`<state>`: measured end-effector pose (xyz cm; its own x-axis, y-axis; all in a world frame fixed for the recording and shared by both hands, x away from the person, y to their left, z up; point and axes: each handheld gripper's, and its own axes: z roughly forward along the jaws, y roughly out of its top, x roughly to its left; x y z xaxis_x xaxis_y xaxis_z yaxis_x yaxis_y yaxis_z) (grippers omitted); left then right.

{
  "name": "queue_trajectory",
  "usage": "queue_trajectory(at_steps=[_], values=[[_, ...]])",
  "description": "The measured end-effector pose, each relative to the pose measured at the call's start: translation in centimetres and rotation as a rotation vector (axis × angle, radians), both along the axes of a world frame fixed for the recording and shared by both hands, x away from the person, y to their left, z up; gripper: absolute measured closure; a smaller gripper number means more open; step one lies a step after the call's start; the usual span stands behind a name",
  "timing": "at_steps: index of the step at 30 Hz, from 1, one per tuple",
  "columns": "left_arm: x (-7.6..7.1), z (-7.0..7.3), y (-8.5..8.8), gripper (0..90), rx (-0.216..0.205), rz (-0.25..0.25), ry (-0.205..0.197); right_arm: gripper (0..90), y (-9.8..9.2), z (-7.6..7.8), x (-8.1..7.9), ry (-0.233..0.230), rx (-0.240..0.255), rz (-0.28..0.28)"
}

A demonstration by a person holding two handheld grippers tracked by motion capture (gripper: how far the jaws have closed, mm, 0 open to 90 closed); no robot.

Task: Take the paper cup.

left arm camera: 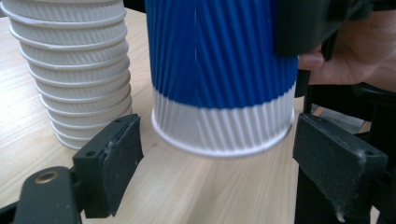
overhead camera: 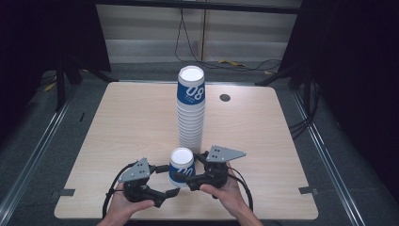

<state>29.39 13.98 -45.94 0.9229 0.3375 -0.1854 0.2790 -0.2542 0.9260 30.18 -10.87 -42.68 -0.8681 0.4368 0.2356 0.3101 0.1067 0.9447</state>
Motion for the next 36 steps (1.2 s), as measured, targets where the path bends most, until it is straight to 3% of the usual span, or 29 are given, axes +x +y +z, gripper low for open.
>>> queue_trajectory(at_steps=[8,27,36], values=[[-0.1,-0.2,-0.8,14.1,-0.007,-0.013,0.008,25.3,1.0,-0.4,-0.4,-0.011,-0.019,0.022],[0.1,-0.7,-1.4,12.8,-0.026,-0.024,0.048,25.3,1.8,-0.7,-0.7,0.011,0.013,0.046],[0.0,-0.6,-1.2,14.2,-0.018,-0.019,0.009,25.3,1.7,-0.7,-0.7,0.018,0.025,0.046]])
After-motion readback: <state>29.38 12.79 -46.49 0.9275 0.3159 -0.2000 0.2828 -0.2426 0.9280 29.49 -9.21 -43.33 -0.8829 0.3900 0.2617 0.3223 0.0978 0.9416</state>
